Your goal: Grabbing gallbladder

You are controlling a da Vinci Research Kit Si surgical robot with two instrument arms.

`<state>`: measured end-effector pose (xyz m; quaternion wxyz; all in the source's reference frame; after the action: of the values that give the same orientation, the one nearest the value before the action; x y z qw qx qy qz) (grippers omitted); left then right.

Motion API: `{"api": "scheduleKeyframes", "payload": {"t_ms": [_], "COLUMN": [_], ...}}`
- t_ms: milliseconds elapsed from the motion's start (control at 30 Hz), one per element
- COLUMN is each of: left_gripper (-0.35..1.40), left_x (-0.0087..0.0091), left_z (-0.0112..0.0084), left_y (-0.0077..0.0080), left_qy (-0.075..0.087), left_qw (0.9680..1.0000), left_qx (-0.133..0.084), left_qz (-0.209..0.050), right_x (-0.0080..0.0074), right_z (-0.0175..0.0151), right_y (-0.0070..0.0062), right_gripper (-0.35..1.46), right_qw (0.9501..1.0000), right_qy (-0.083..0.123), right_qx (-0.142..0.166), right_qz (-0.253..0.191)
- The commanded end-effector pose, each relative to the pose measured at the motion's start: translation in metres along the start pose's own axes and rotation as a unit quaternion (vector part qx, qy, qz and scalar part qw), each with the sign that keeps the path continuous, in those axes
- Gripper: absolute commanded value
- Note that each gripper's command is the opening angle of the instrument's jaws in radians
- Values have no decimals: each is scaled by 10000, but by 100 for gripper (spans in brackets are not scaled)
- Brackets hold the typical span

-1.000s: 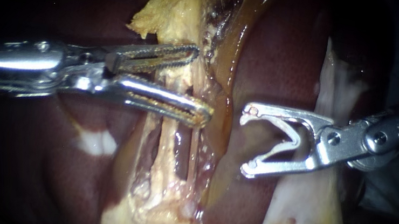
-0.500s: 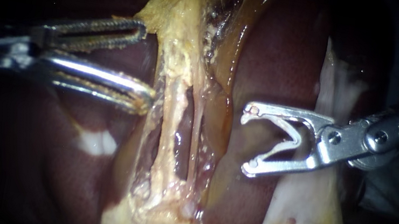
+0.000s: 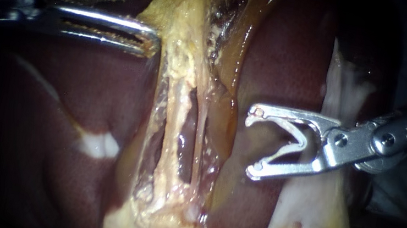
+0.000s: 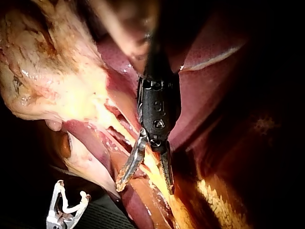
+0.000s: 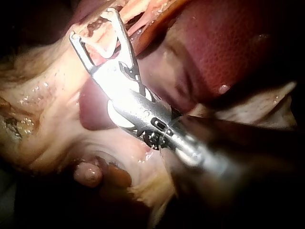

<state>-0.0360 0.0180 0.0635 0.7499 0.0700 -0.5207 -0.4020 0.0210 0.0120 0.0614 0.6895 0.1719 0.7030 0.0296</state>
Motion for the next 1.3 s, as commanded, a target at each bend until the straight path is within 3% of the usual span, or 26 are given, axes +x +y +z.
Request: {"api": "scheduleKeyframes", "payload": {"t_ms": [33,233,500,867,1033,1300], "left_gripper": [61,56,56,61,61,61], "left_x": [3,16,24,18,30,32], "left_z": [5,21,29,19,25,30], "left_y": [-3,-6,11,27,25,23], "left_qy": [19,150,179,208,299,351], "left_qw": [10000,9999,9998,9993,9990,9986], "left_qx": [13,-13,-3,-295,-330,-354], "left_qz": [-7,-80,-72,-114,-104,-158], "right_x": [0,1,1,1,1,1], "right_z": [0,0,0,0,0,0], "right_y": [0,-1,-1,-1,-1,-1], "right_gripper": [49,49,49,49,49,49], "right_qw": [10000,10000,10000,10000,10000,10000], "right_qy": [-1,0,1,1,1,1], "right_qx": [2,4,5,5,4,4], "right_qz": [-1,-2,-2,-1,-1,-1]}}
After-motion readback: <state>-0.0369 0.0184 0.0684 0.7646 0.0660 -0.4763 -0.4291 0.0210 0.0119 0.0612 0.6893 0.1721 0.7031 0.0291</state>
